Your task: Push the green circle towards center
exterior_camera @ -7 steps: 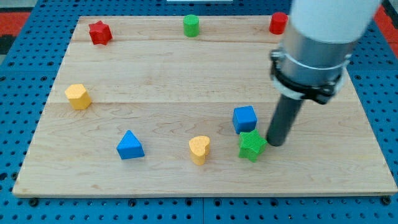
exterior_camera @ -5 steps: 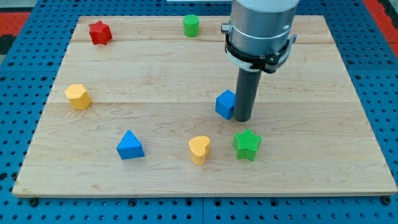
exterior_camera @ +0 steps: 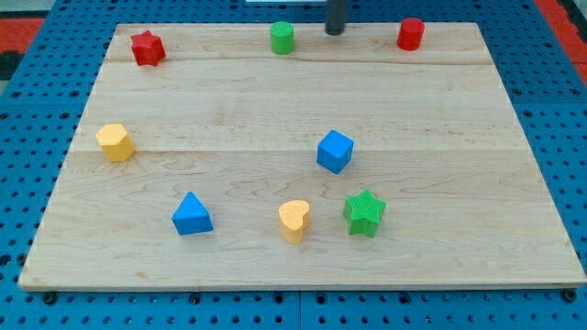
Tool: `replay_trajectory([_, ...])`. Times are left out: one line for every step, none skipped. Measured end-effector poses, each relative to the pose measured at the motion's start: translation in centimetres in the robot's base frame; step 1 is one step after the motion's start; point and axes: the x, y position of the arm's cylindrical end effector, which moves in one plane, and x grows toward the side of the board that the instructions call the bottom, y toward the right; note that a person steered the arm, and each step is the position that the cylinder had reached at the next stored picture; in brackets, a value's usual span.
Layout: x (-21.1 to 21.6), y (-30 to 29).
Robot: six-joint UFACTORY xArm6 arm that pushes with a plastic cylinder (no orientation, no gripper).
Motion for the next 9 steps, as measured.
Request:
replay_trajectory([0.8,-7.3])
replay_trajectory([5.7,-7.4])
replay_trajectory([7.6,-6.9])
replay_trajectory([7.6,-8.7])
replay_trajectory([6.9,-11.7])
replay_trajectory([10.5,-8.8])
replay_trajectory([12.0,-5.2])
replay_trajectory([11.9,-4.8])
replay_trajectory([12.6,-1.6])
